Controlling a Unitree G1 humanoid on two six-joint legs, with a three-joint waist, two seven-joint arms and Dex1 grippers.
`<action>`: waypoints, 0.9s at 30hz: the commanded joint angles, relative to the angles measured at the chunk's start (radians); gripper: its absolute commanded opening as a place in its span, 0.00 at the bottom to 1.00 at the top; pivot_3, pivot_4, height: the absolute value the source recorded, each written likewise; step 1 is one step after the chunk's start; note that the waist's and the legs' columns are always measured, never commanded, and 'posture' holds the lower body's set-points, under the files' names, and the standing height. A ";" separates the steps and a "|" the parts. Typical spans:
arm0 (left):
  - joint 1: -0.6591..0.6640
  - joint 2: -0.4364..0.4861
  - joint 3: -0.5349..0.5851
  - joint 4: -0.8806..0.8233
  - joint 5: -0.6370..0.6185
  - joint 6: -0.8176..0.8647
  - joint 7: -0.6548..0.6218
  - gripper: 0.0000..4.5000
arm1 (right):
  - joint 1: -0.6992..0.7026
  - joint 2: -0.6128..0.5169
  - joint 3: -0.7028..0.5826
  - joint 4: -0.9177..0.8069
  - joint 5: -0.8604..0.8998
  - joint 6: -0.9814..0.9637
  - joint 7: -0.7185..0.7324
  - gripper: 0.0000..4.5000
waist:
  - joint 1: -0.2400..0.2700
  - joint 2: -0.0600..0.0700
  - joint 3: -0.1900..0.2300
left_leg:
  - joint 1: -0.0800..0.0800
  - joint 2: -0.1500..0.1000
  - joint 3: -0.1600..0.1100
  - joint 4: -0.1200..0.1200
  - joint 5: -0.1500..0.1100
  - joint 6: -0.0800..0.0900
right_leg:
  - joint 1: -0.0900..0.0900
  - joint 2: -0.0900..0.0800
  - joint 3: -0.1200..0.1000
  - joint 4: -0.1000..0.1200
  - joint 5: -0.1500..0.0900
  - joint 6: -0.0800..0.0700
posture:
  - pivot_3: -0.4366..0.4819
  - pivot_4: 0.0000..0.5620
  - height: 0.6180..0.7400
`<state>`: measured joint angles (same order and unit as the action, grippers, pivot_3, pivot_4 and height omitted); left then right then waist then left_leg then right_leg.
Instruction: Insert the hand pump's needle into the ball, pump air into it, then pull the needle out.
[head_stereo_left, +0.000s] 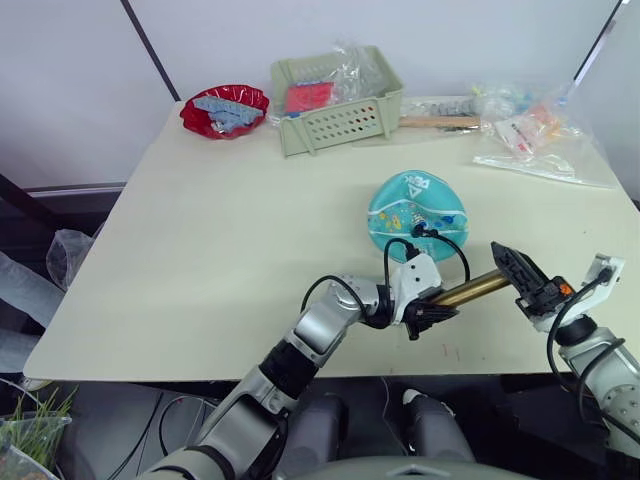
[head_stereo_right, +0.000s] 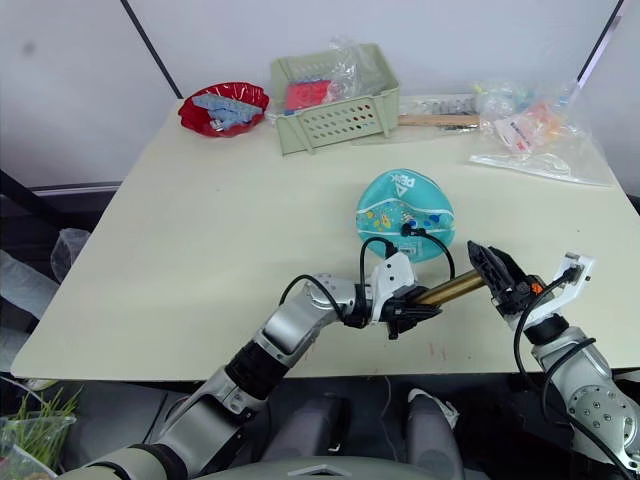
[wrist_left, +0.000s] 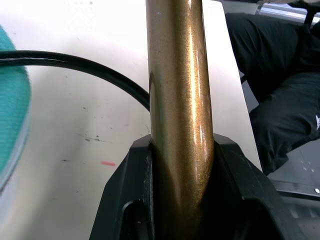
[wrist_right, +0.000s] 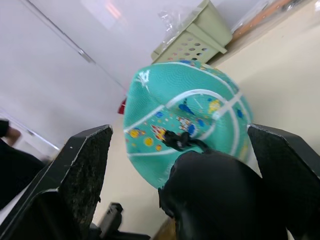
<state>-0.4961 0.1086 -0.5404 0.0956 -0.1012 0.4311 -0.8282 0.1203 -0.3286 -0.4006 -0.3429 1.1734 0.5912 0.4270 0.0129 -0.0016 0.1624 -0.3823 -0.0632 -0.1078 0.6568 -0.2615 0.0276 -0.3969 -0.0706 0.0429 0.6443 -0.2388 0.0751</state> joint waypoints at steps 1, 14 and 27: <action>-0.001 -0.014 0.017 -0.042 -0.010 -0.007 0.006 0.22 | -0.002 -0.013 -0.028 -0.047 0.099 0.036 -0.020 1.00 | -0.001 0.000 0.000 | 0.000 0.000 0.000 0.000 0.000 0.000 | 0.000 0.000 0.000 0.000 0.000 0.000 | 0.48 0.27 1.00; 0.016 -0.023 0.006 -0.022 0.008 -0.004 0.023 0.22 | 0.016 -0.031 -0.034 -0.055 0.146 0.041 -0.005 1.00 | -0.003 0.000 0.000 | 0.000 0.000 0.000 0.000 0.000 0.000 | 0.000 0.000 0.000 0.000 0.000 0.000 | 0.48 0.27 1.00; 0.020 -0.019 0.001 -0.004 0.018 -0.018 0.023 0.22 | 0.011 -0.033 -0.035 -0.030 0.096 0.012 0.042 0.37 | -0.003 0.000 0.000 | 0.000 0.000 0.000 0.000 0.000 0.000 | 0.000 0.000 0.000 0.000 0.000 0.000 | 0.48 0.27 1.00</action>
<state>-0.4692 0.0924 -0.5447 0.0887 -0.0995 0.4072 -0.8227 0.1459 -0.3571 -0.4294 -0.3347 1.2541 0.6206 0.4246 0.0102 -0.0016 0.1624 -0.3821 -0.0632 -0.1076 0.6567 -0.2616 0.0278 -0.3969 -0.0703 0.0430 0.6444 -0.2389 0.0752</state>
